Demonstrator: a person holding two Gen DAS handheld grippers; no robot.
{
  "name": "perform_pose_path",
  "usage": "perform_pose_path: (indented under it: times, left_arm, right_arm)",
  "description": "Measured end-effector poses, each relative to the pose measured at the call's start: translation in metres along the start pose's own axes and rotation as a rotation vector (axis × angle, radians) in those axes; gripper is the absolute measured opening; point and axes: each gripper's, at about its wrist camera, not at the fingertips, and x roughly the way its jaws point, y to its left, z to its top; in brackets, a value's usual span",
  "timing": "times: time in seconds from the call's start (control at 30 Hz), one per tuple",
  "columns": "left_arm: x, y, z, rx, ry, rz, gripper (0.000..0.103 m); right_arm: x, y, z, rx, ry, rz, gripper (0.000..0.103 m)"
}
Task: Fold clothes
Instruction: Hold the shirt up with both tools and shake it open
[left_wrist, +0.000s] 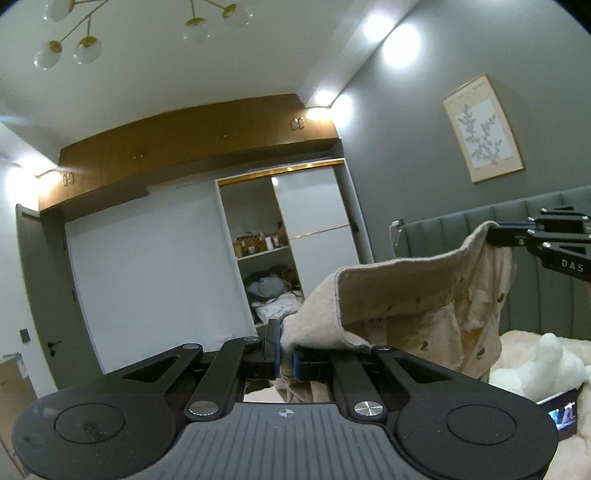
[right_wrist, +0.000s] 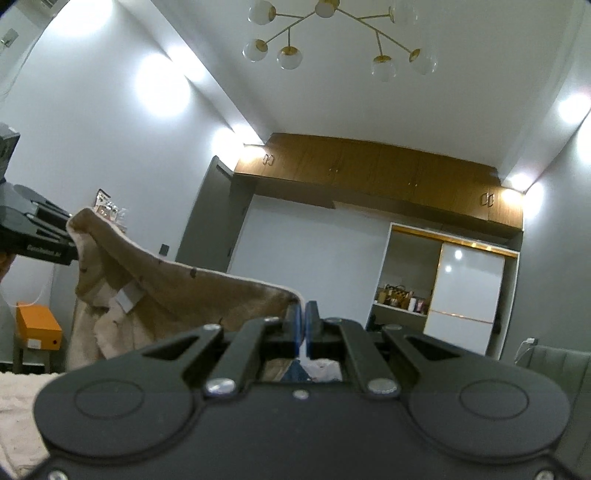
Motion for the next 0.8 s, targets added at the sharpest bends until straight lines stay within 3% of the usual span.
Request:
perform_pose_path:
  times: [0.2, 0.5, 0.7, 0.8]
  left_arm:
    - [-0.010, 0.003, 0.004, 0.042, 0.010, -0.094, 0.004]
    - [-0.021, -0.005, -0.012, 0.108, 0.014, -0.173, 0.004]
    - [-0.047, -0.013, -0.011, 0.188, -0.088, -0.159, 0.005]
    - [-0.046, -0.018, -0.024, 0.223, -0.092, -0.145, 0.005]
  right_arm:
    - [-0.007, -0.019, 0.013, 0.008, -0.017, -0.022, 0.001]
    - [-0.024, -0.027, 0.018, -0.038, -0.030, -0.045, 0.001]
    - [-0.071, -0.022, 0.027, -0.096, -0.111, -0.059, 0.001]
    - [-0.077, -0.016, 0.019, -0.122, -0.115, -0.071, 0.001]
